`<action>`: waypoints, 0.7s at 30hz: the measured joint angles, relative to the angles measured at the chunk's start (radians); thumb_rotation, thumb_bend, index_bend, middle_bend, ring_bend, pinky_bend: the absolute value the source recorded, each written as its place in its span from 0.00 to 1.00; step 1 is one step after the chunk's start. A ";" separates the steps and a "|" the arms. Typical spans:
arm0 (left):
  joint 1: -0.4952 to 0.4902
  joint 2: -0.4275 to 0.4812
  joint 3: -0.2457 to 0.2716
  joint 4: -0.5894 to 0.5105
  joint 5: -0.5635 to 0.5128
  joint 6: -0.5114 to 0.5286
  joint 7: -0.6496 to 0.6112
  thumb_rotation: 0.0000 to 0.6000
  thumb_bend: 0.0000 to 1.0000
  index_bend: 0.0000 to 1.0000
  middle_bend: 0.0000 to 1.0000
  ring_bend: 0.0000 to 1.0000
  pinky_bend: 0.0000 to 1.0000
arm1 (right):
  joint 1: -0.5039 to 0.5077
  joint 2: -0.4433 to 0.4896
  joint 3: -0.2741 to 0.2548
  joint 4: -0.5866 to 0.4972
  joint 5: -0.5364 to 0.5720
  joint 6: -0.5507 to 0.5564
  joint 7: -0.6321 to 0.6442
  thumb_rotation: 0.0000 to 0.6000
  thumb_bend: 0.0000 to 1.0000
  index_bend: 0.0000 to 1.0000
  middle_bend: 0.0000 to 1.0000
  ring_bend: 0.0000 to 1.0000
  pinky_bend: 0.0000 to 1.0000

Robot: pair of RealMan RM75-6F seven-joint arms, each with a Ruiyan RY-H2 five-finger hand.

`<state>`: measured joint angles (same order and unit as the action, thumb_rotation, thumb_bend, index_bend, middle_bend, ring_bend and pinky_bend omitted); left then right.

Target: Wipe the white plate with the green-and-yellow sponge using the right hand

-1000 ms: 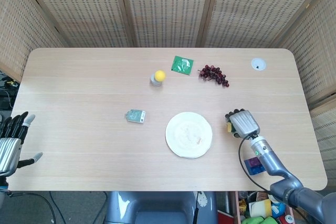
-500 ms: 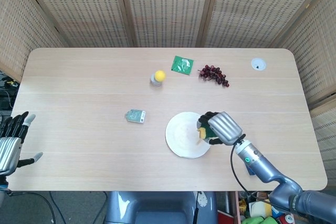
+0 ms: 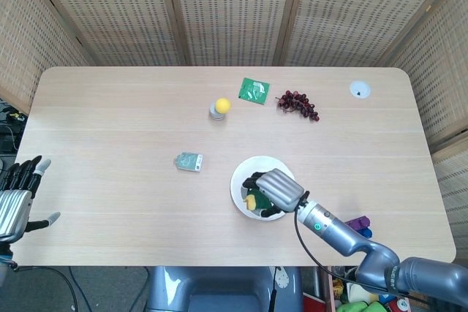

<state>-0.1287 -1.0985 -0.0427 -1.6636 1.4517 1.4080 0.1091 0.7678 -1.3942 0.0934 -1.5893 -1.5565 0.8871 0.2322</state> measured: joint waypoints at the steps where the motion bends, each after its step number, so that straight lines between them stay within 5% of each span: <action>1: 0.000 0.000 0.000 0.000 -0.001 -0.001 0.000 1.00 0.00 0.00 0.00 0.00 0.00 | 0.003 -0.010 -0.002 0.010 0.008 -0.009 -0.005 1.00 0.34 0.48 0.46 0.37 0.53; 21: -0.011 -0.004 0.001 0.004 -0.018 -0.024 0.005 1.00 0.00 0.00 0.00 0.00 0.00 | 0.011 -0.157 -0.039 0.220 0.109 -0.094 -0.048 1.00 0.34 0.49 0.46 0.37 0.53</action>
<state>-0.1402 -1.1025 -0.0420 -1.6599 1.4340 1.3836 0.1137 0.7791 -1.5514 0.0541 -1.3695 -1.4477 0.7926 0.1837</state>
